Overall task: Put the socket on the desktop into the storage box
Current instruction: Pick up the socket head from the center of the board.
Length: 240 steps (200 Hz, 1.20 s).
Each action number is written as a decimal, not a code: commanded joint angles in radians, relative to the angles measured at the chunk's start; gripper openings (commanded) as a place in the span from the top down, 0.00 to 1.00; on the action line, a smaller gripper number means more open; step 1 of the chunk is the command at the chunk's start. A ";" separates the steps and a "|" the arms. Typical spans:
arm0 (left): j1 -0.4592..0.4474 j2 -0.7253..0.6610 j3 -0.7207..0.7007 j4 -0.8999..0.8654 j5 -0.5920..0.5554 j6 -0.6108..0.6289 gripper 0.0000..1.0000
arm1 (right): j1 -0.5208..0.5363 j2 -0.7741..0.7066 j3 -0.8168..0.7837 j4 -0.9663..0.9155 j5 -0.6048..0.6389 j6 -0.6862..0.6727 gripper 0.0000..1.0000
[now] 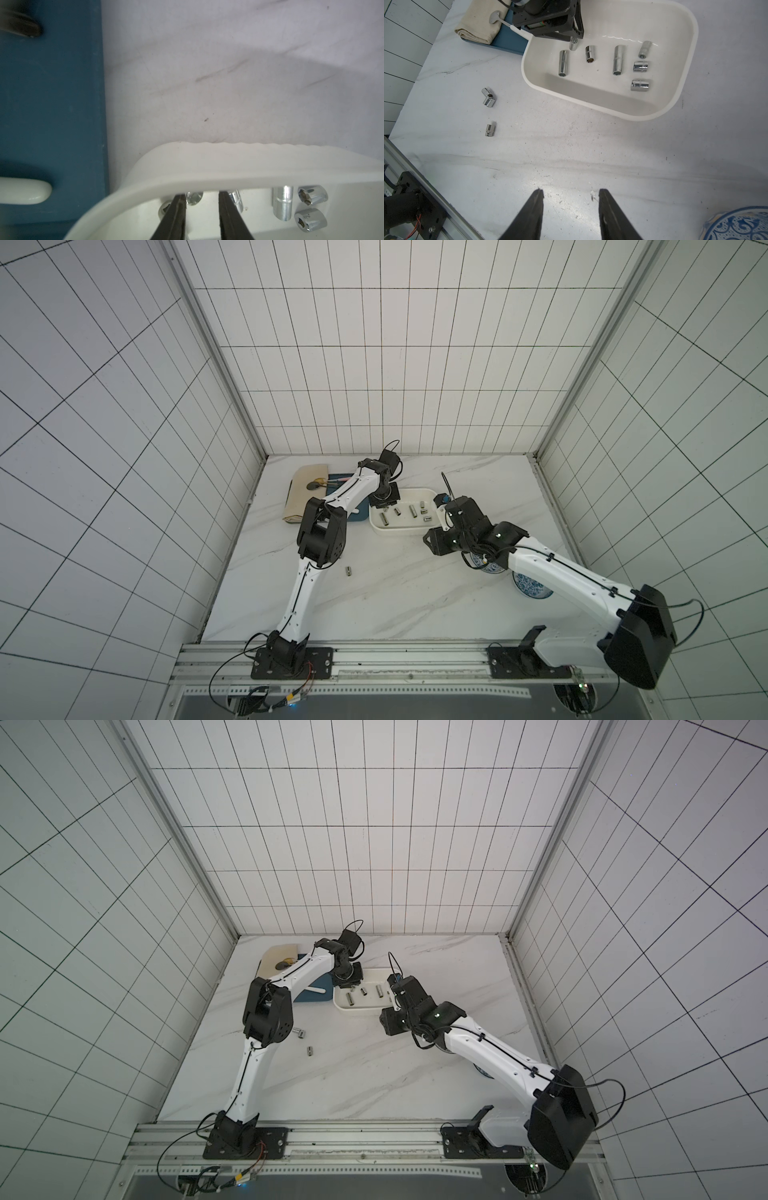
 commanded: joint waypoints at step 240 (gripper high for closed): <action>-0.022 -0.410 -0.362 0.113 -0.037 0.021 0.60 | -0.005 -0.045 -0.013 -0.026 -0.012 0.019 0.53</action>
